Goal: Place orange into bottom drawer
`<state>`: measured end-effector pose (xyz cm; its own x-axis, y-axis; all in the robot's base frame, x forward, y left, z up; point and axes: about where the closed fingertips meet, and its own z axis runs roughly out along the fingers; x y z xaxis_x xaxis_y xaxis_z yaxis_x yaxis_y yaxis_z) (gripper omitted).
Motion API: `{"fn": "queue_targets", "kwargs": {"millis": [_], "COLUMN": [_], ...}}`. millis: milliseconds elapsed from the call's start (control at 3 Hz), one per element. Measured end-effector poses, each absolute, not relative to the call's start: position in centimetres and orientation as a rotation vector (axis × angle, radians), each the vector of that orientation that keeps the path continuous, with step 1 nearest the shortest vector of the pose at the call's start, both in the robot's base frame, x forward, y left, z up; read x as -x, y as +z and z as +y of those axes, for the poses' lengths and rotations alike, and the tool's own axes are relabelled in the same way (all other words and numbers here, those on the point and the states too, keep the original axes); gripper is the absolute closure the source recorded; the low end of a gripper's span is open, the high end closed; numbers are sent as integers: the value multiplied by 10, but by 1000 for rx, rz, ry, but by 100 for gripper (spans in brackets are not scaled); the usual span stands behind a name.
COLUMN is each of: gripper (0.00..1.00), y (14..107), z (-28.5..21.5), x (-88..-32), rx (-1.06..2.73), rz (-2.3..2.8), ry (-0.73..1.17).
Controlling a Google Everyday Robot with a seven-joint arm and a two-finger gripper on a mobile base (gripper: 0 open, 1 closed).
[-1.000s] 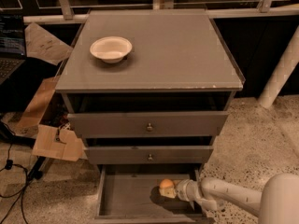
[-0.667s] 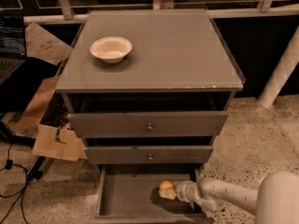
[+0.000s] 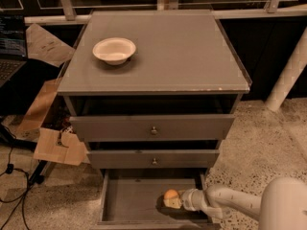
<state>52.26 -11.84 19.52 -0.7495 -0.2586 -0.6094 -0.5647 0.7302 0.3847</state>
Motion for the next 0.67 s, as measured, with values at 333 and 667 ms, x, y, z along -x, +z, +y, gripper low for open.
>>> {"fn": "queue_targets", "kwargs": {"millis": [333,667], "gripper": [76,53], "y": [188,188], "z": [-117,-117], "x": [-521,-521], "rx": [639,639], "rz": [2410,2410], "ry": [809,809]}}
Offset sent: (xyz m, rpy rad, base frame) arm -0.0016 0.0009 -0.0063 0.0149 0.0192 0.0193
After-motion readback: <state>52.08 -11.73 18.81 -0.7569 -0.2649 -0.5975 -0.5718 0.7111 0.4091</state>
